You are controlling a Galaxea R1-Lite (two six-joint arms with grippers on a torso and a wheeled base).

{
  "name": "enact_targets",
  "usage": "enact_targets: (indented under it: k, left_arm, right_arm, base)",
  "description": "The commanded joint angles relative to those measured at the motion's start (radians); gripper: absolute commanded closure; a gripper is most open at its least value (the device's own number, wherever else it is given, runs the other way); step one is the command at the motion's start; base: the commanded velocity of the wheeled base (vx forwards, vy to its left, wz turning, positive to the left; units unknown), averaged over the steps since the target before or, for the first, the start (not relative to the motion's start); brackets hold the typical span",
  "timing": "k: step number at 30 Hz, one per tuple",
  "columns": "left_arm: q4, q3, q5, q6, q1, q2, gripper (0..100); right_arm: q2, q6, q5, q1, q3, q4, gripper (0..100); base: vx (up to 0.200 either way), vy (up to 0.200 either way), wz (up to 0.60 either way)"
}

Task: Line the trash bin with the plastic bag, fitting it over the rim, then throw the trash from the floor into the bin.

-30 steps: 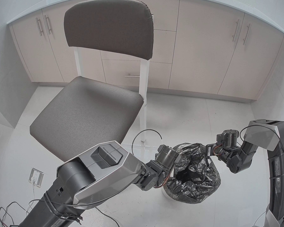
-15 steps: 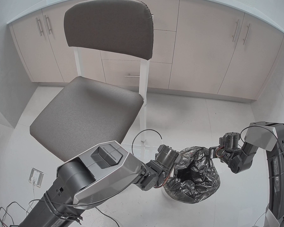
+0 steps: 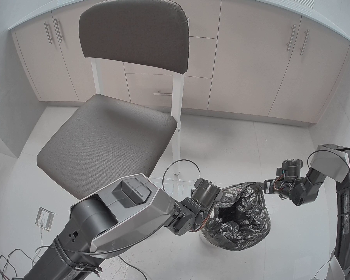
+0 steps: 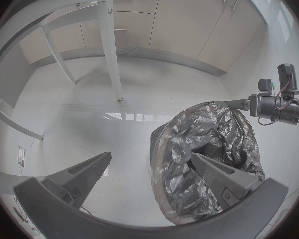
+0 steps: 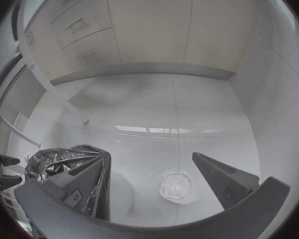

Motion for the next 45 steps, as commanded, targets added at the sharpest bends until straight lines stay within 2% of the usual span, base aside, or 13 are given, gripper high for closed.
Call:
enact_targets:
  k: [1, 9, 12, 19, 20, 21, 22, 23, 27, 34, 39, 45]
  left_arm:
    - [-0.001, 0.000, 0.000, 0.000, 0.000, 0.001, 0]
    - [-0.001, 0.000, 0.000, 0.000, 0.000, 0.001, 0]
    - [-0.001, 0.000, 0.000, 0.001, 0.000, 0.001, 0]
    - [-0.001, 0.000, 0.000, 0.000, -0.001, 0.003, 0]
    - [-0.001, 0.000, 0.000, 0.000, -0.001, 0.003, 0]
    - [-0.001, 0.000, 0.000, 0.000, 0.000, 0.001, 0]
    - [-0.001, 0.000, 0.000, 0.000, 0.000, 0.001, 0]
    - [-0.001, 0.000, 0.000, 0.001, -0.001, 0.001, 0]
    - [-0.001, 0.000, 0.000, 0.000, -0.001, 0.003, 0]
    - [-0.001, 0.000, 0.000, 0.000, -0.001, 0.001, 0]
    - [-0.001, 0.000, 0.000, 0.000, -0.001, 0.001, 0]
    - [-0.001, 0.000, 0.000, 0.000, 0.000, 0.001, 0]
  right_arm:
    - [-0.030, 0.003, 0.022, -0.054, -0.010, 0.031, 0]
    - [-0.052, 0.004, 0.035, -0.074, 0.043, 0.021, 0]
    - [-0.075, 0.004, 0.077, -0.059, 0.091, 0.021, 0]
    - [-0.128, -0.005, 0.225, -0.030, 0.207, 0.019, 0]
    - [-0.128, -0.005, 0.225, -0.030, 0.207, 0.019, 0]
    - [-0.152, -0.016, 0.266, -0.028, 0.246, 0.021, 0]
    - [-0.152, -0.016, 0.266, -0.028, 0.246, 0.021, 0]
    - [-0.171, -0.046, 0.294, -0.028, 0.293, 0.021, 0]
    - [-0.205, -0.109, 0.300, -0.025, 0.401, 0.008, 0]
    - [-0.148, -0.100, 0.289, 0.021, 0.460, -0.107, 0]
    - [-0.098, -0.092, 0.217, 0.089, 0.476, -0.157, 0]
    - [-0.073, -0.082, 0.182, 0.115, 0.482, -0.180, 0]
  base:
    - [0.000, 0.000, 0.00]
    - [0.000, 0.000, 0.00]
    - [0.000, 0.000, 0.00]
    - [0.000, 0.000, 0.00]
    - [0.000, 0.000, 0.00]
    - [0.000, 0.000, 0.00]
    - [0.000, 0.000, 0.00]
    - [0.000, 0.000, 0.00]
    - [0.000, 0.000, 0.00]
    - [0.000, 0.000, 0.00]
    - [0.000, 0.000, 0.00]
    - [0.000, 0.000, 0.00]
